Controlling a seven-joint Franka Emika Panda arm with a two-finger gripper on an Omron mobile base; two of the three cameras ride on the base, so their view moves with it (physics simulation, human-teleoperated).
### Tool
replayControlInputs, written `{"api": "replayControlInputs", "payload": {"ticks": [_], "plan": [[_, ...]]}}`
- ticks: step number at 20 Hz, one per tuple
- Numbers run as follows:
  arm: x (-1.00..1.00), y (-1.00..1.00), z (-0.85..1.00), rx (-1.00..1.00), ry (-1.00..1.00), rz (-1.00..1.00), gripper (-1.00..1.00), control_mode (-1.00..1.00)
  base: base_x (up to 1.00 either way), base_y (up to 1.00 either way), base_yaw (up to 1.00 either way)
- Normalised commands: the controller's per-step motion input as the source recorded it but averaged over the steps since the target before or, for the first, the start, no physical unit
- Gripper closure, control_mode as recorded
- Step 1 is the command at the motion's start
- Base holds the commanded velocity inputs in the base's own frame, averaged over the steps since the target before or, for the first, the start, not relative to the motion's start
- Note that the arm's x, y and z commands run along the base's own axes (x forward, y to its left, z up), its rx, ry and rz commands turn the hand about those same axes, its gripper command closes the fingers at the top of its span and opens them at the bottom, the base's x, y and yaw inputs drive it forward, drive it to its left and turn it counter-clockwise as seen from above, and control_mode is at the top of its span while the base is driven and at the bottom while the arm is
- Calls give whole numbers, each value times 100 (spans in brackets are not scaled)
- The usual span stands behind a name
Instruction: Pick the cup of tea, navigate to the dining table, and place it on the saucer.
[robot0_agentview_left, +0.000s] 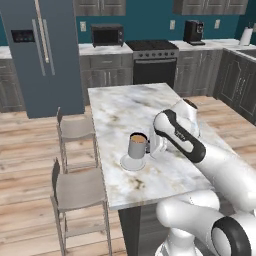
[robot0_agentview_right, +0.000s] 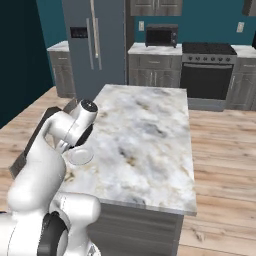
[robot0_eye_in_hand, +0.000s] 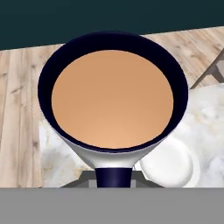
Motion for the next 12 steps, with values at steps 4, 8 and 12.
{"api": "replayControlInputs", "payload": {"ticks": [4, 8, 12], "plan": [[54, 1, -43, -1, 0, 7, 100, -100, 0, 0, 0], [54, 0, -26, -1, 0, 5, 100, -100, 0, 0, 0], [46, 0, -26, -1, 0, 5, 100, -100, 0, 0, 0]]}}
